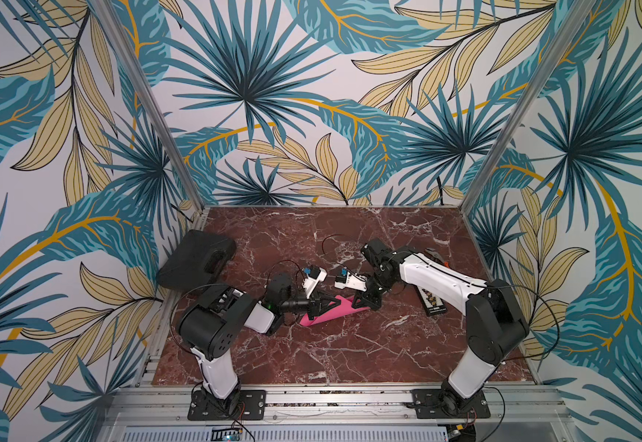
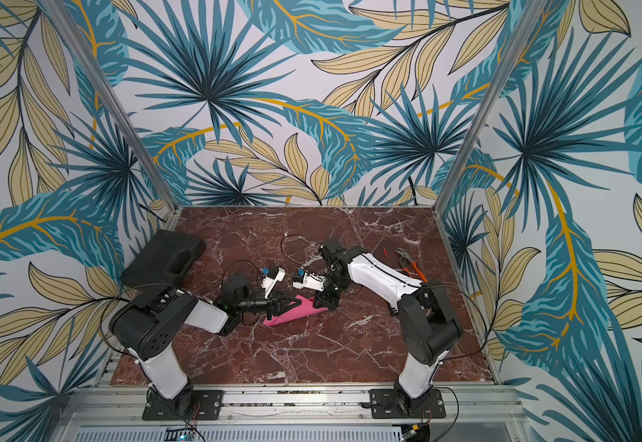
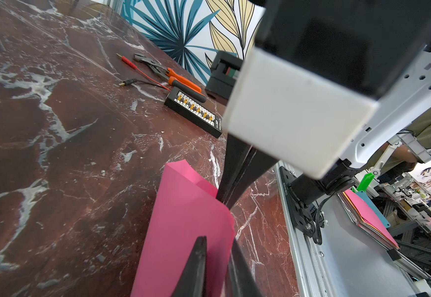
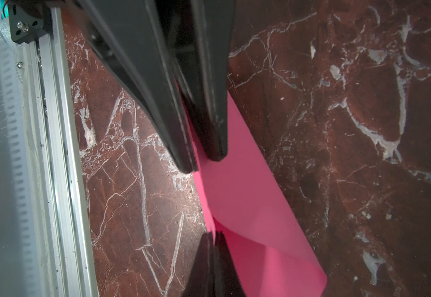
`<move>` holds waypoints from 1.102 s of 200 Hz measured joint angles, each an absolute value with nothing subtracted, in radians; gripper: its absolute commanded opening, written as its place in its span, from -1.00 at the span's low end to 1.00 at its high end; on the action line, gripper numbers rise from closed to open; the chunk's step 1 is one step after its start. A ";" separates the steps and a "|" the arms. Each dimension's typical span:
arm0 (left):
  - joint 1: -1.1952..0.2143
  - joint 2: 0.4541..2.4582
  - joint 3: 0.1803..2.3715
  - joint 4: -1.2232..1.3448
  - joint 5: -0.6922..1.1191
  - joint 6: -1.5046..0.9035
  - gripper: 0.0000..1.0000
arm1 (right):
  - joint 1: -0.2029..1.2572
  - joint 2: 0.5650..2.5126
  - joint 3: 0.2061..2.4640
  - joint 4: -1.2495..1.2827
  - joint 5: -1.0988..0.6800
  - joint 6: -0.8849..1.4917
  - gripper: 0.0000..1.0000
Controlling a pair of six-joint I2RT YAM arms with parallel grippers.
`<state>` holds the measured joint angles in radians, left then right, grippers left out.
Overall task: Fold the square paper diagonally
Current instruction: Fold the paper at the center of the board.
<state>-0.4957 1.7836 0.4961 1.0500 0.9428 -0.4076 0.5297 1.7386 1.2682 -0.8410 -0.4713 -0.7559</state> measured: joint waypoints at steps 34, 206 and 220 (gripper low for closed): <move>-0.496 1.784 0.496 1.050 0.942 -0.404 -0.67 | 0.529 1.739 1.268 -0.841 -0.472 -0.756 -1.00; -0.496 1.784 0.496 1.050 0.931 -0.391 -0.71 | 0.523 1.740 1.268 -0.844 -0.471 -0.756 -1.00; -0.496 1.784 0.496 1.050 0.928 -0.391 -0.72 | 0.521 1.740 1.268 -0.844 -0.471 -0.756 -1.00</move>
<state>-0.4957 1.7836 0.4961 1.0500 0.9283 -0.3912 0.5213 1.7397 1.2682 -0.8436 -0.4713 -0.7555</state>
